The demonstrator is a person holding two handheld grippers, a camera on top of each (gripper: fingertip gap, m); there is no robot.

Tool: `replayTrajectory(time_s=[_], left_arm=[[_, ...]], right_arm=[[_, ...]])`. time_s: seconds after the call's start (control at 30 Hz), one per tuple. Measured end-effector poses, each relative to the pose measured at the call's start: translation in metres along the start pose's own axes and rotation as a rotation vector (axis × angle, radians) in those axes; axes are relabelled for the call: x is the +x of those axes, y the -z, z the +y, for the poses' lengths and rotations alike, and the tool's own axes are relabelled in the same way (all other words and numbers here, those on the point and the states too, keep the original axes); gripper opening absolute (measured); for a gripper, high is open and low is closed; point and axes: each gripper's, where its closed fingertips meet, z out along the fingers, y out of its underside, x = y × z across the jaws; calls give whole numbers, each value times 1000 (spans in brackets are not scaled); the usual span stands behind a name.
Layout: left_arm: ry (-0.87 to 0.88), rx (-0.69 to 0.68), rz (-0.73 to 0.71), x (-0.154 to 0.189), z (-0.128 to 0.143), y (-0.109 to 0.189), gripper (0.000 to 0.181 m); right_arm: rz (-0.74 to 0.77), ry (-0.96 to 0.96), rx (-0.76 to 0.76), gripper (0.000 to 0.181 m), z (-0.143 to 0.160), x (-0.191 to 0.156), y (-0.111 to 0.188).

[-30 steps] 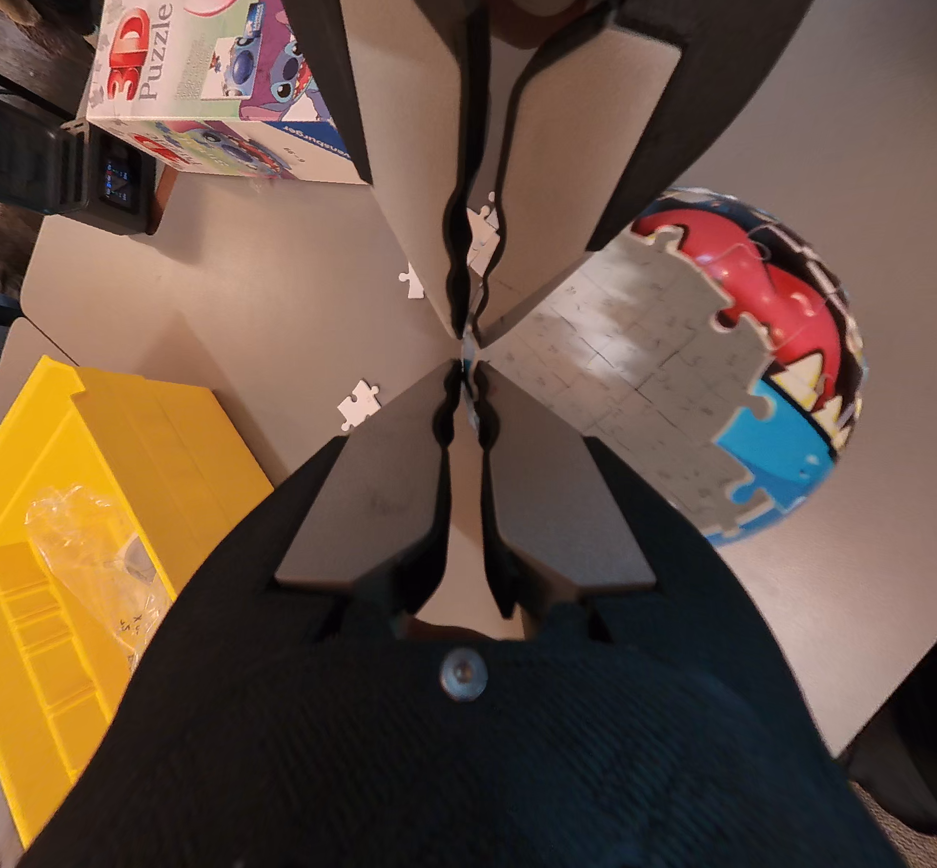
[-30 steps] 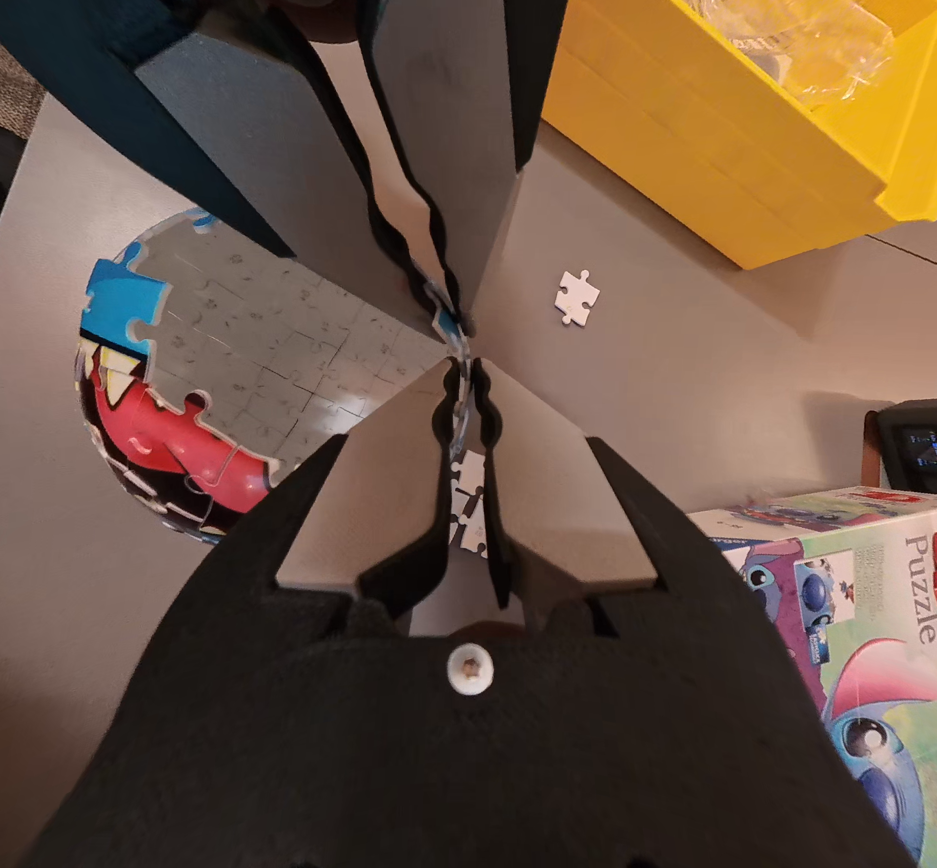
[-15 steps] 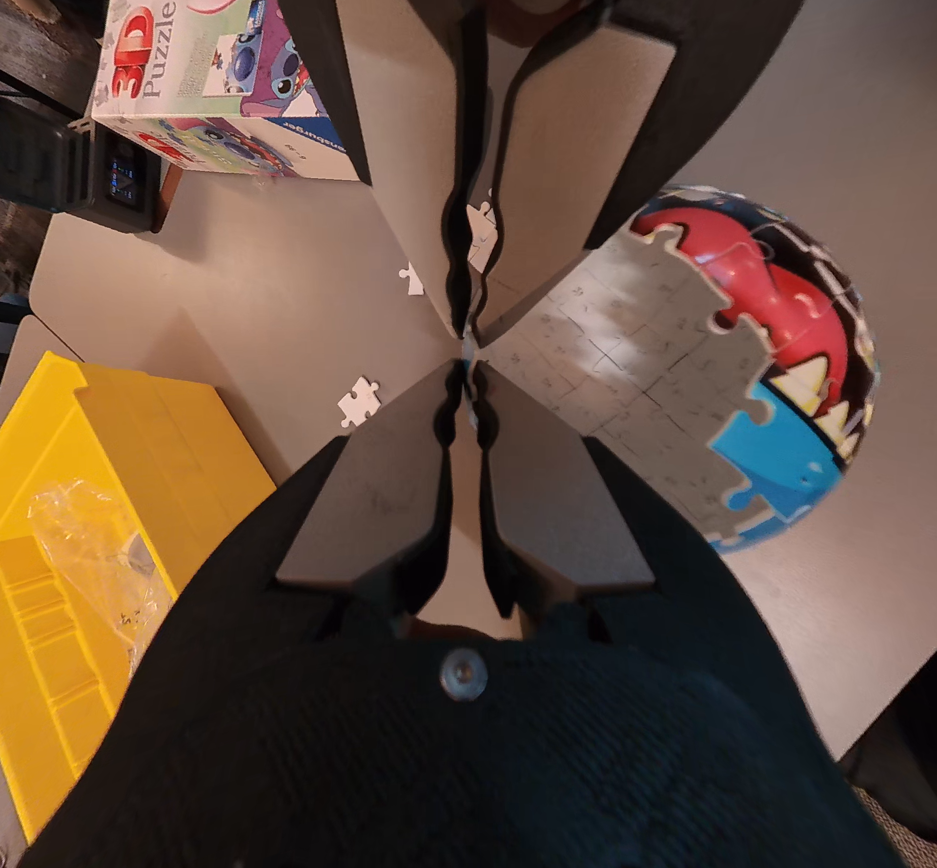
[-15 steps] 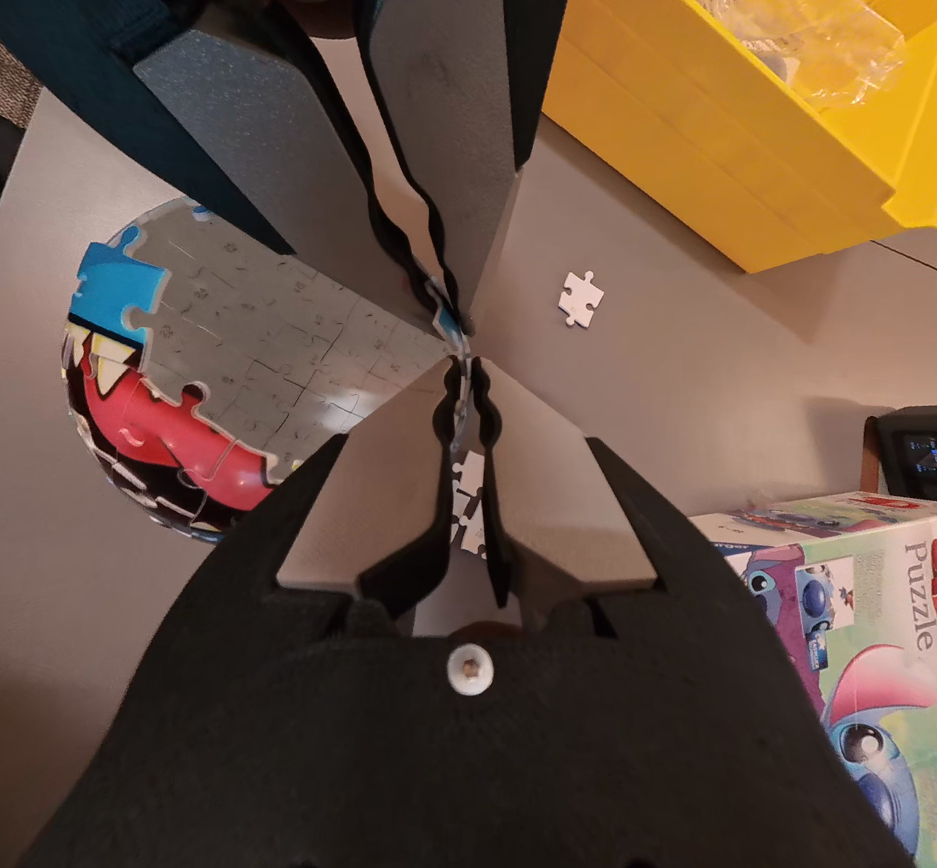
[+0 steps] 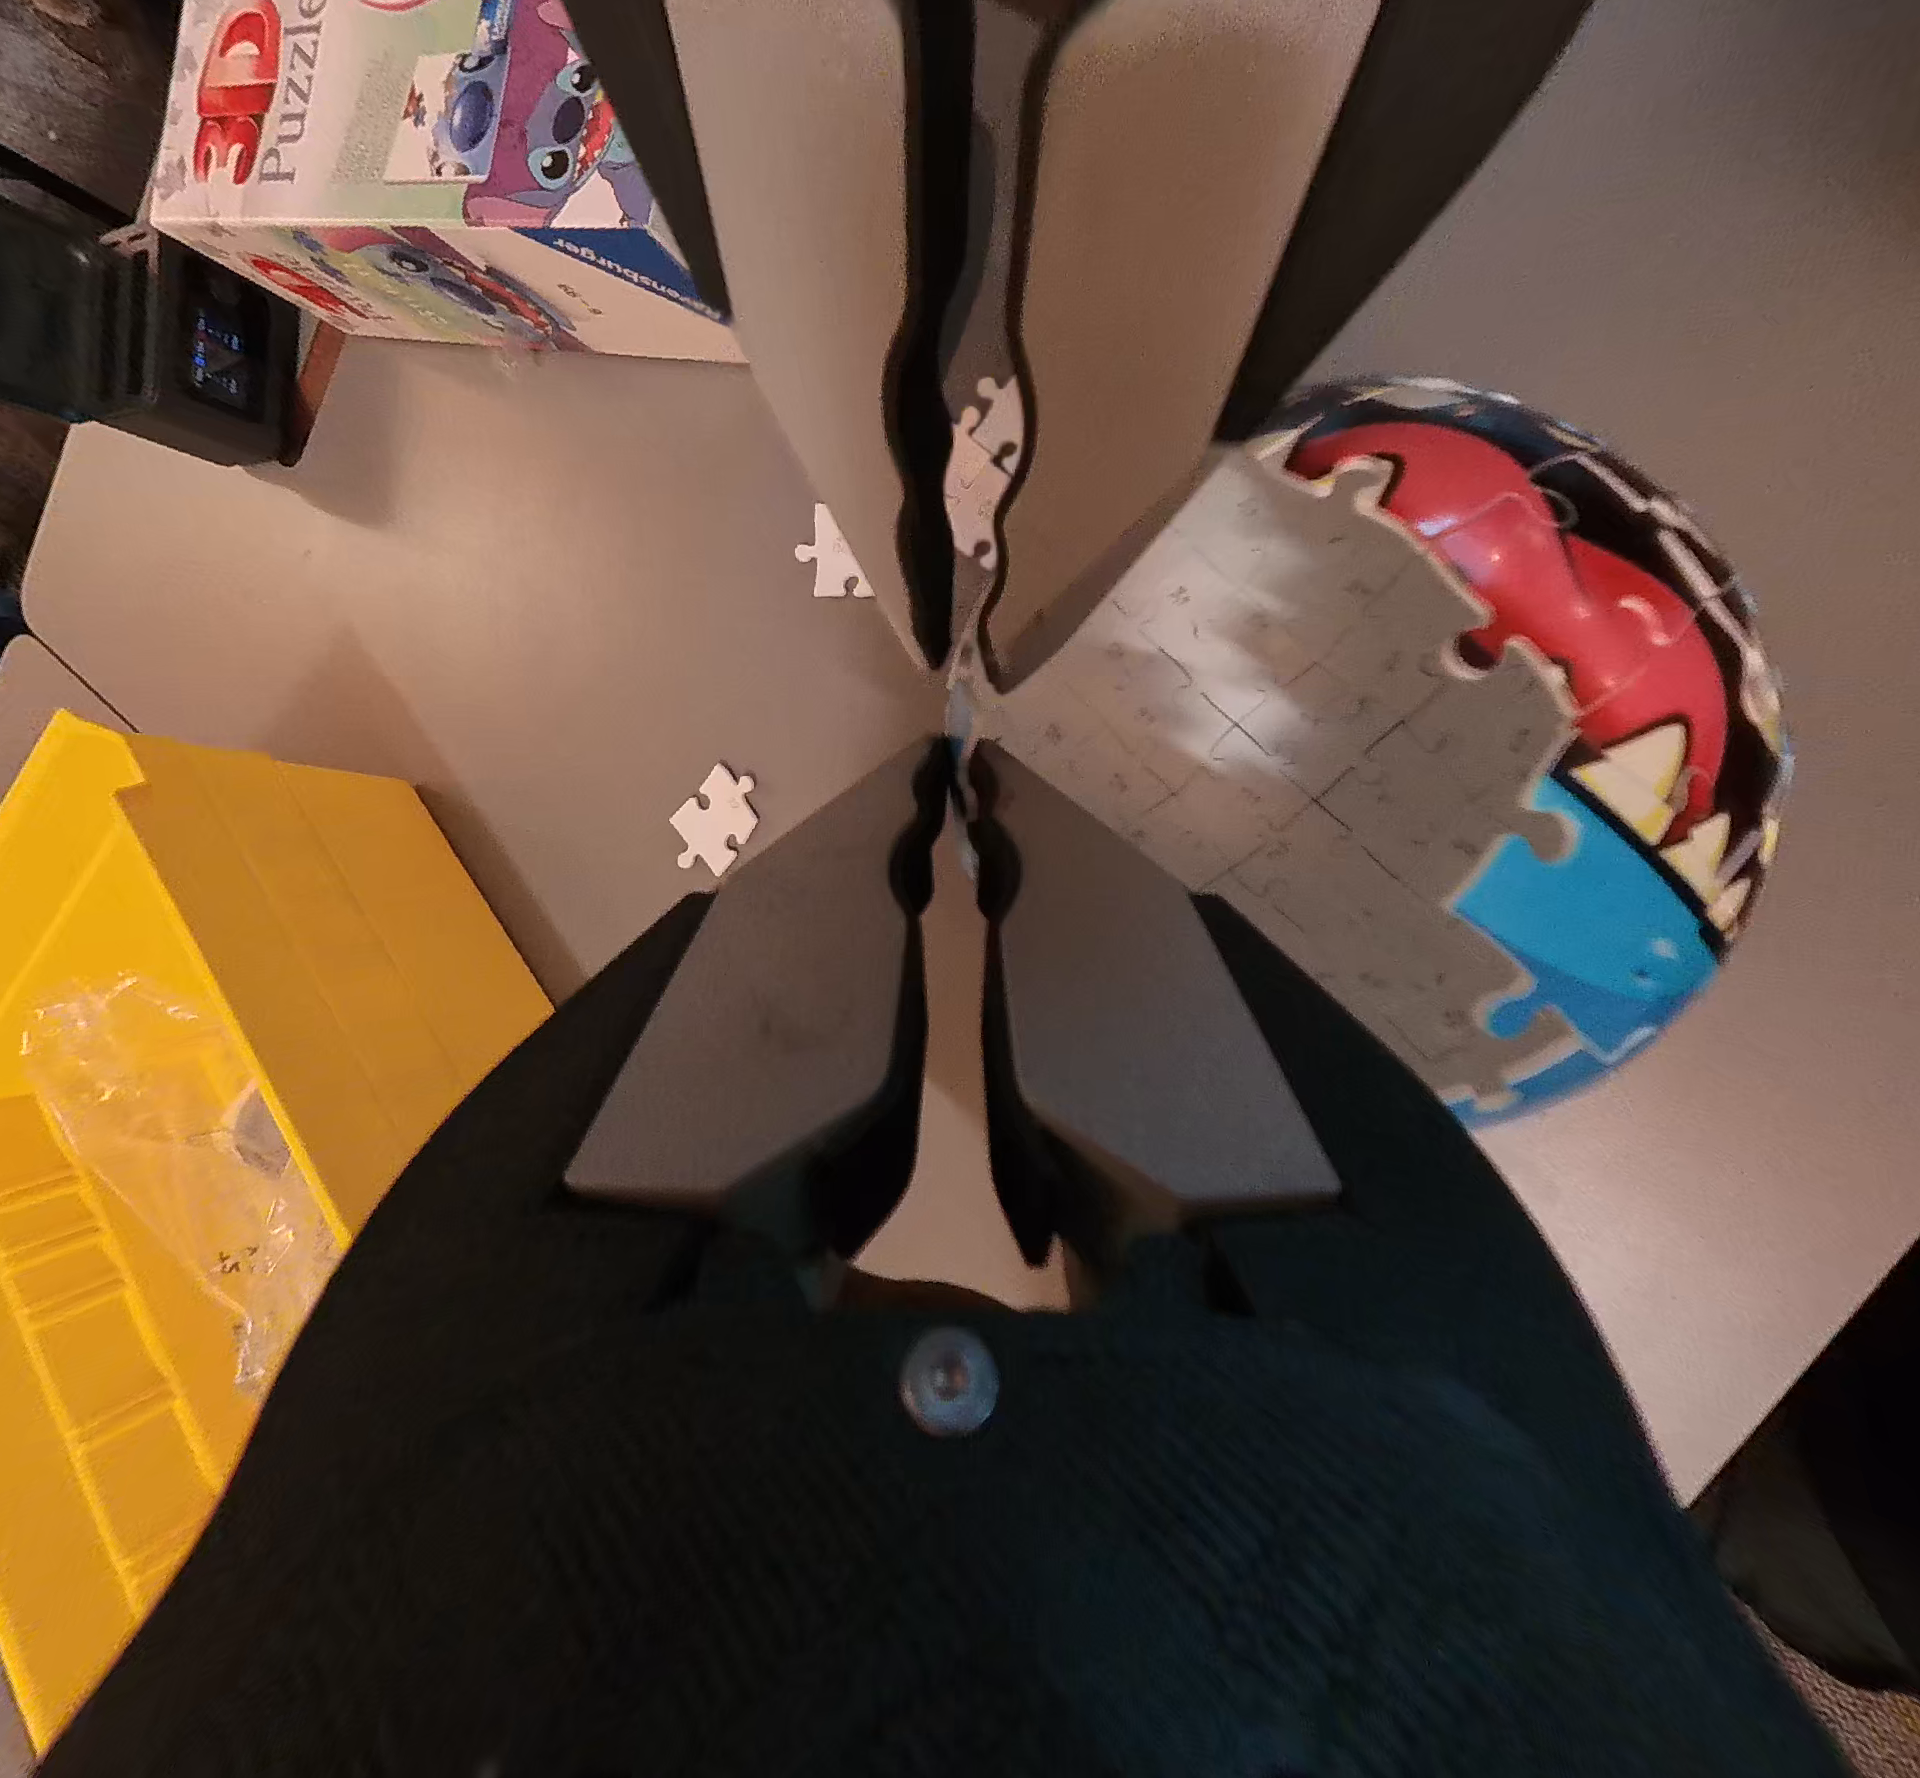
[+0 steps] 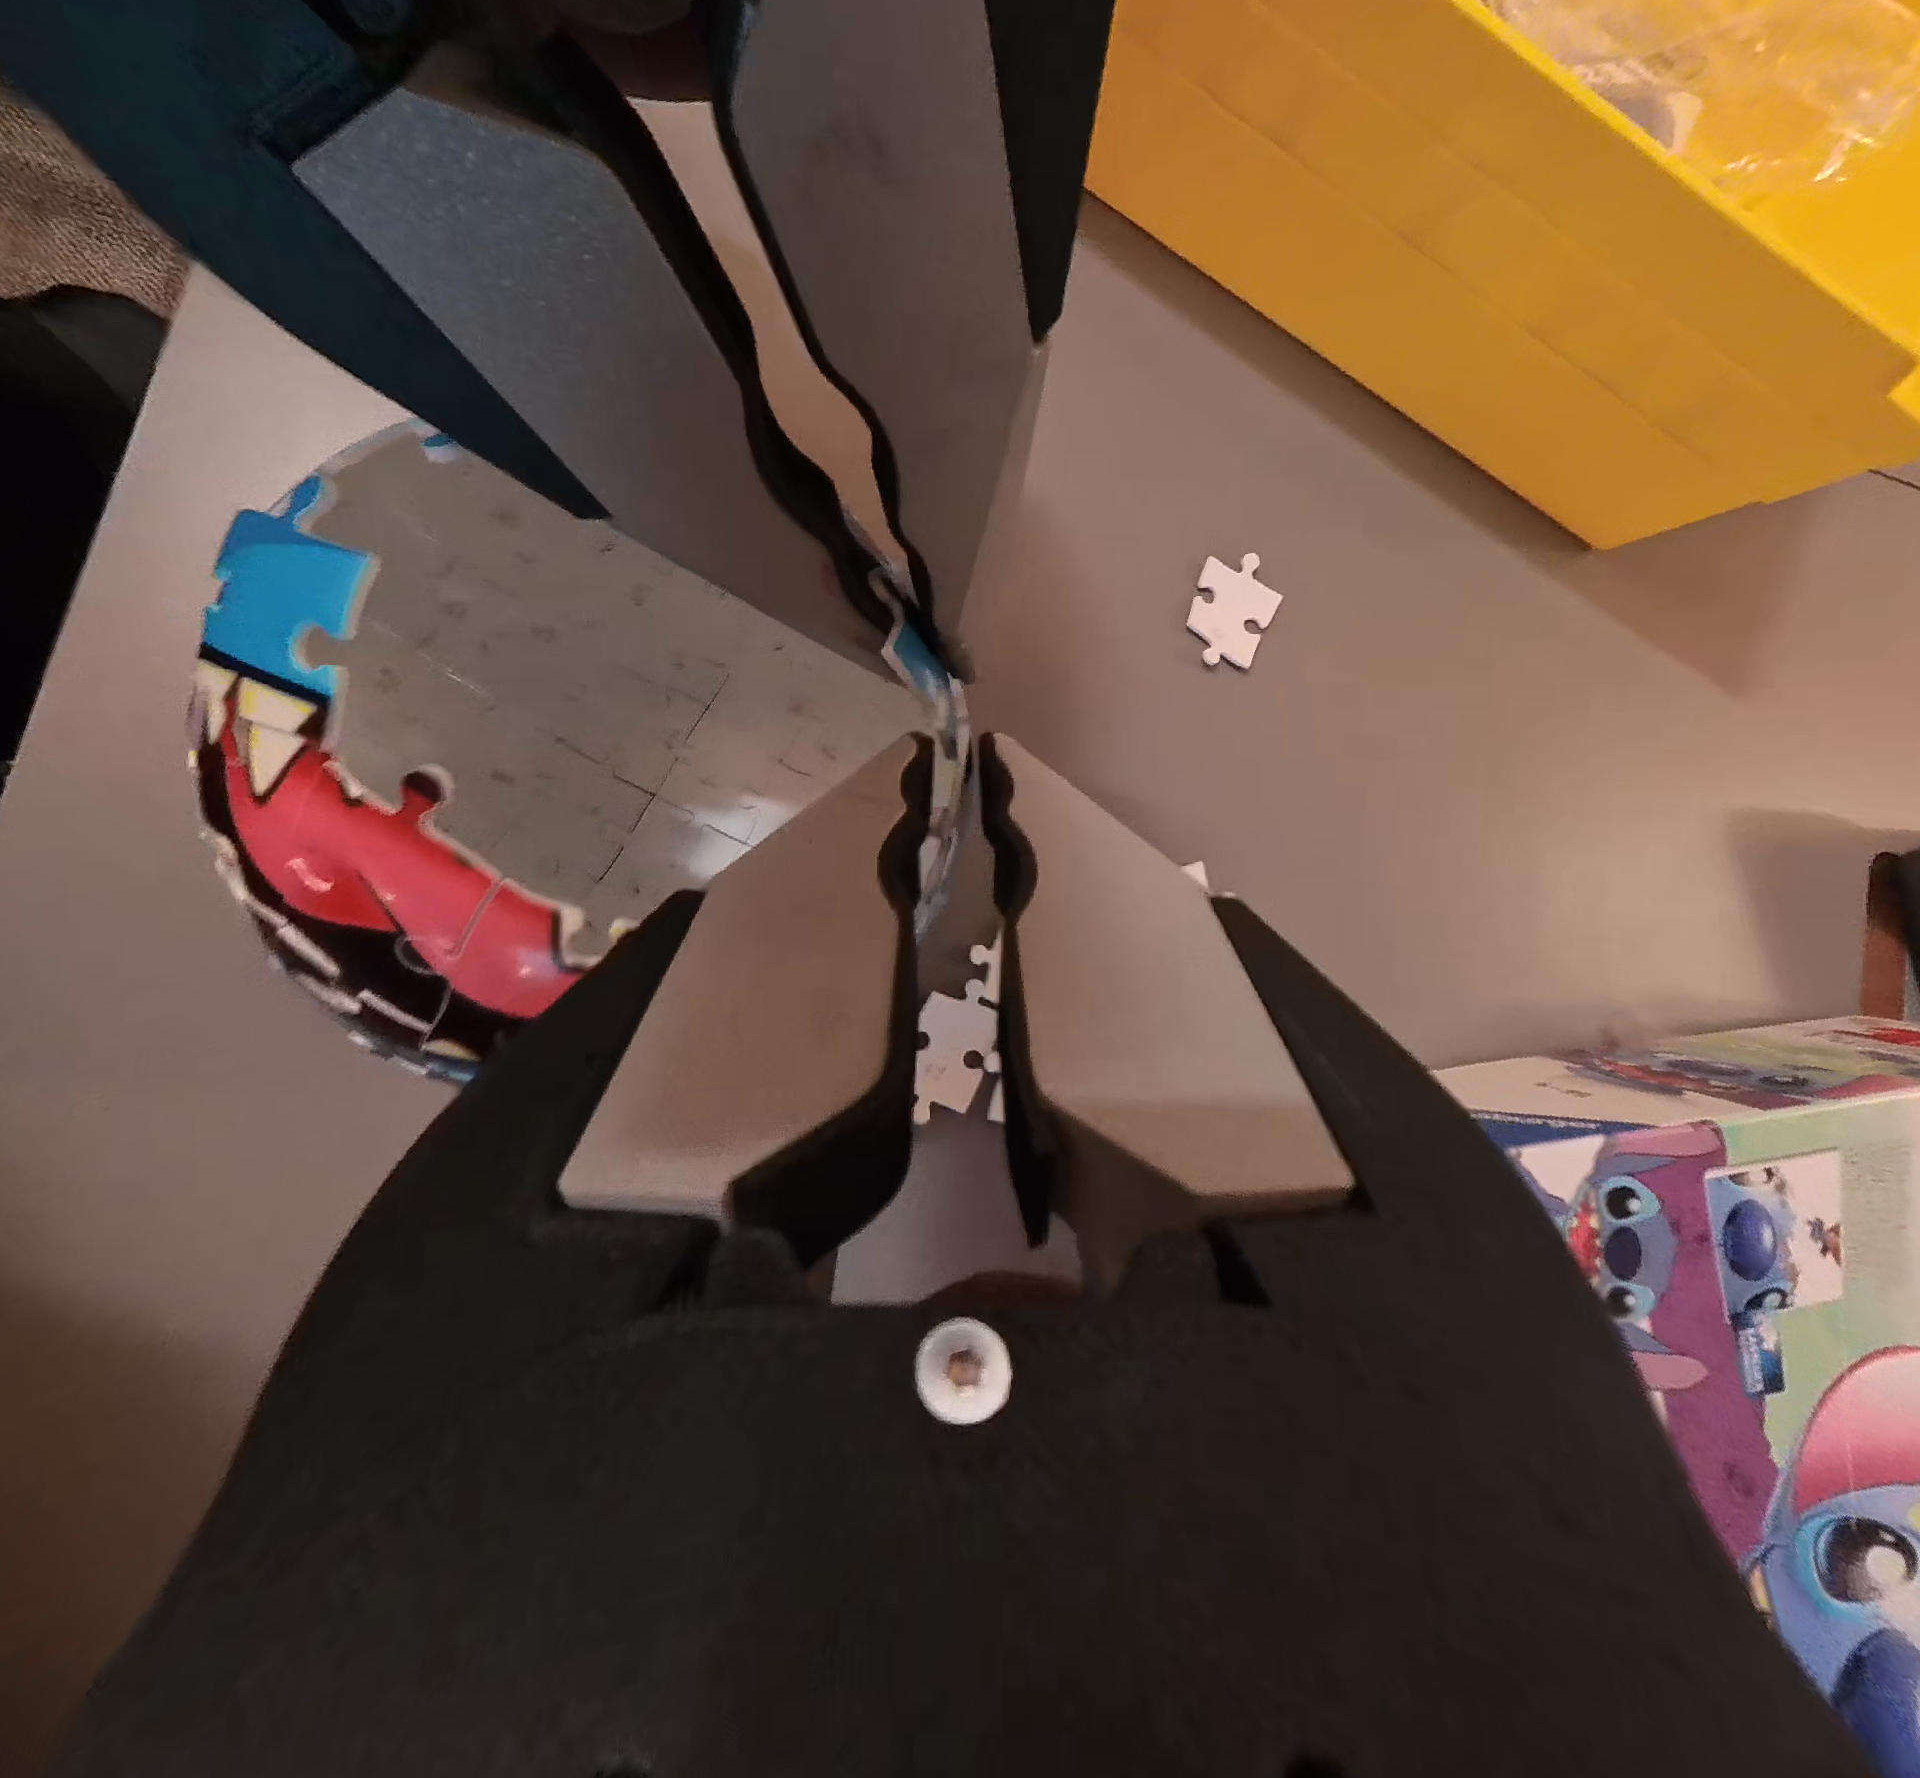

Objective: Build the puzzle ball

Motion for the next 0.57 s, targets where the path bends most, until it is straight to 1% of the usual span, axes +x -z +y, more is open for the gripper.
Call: replayTrajectory(time_s=[0.17, 0.27, 0.33, 0.47, 0.57], left_arm=[[13, 3, 3, 0, 1, 0, 1], [14, 5, 0, -1, 0, 0, 0], [14, 7, -3, -1, 0, -1, 0], [17, 10, -3, -1, 0, -1, 0], [21, 10, -6, -2, 1, -1, 1]], right_arm=[[49, -14, 100, 11, -13, 11, 28], [54, -16, 112, 10, -15, 11, 35], [51, -2, 86, 10, -13, 8, 30], [50, 32, 4, 11, -3, 5, 8], [29, 35, -18, 10, 0, 3, -4]])
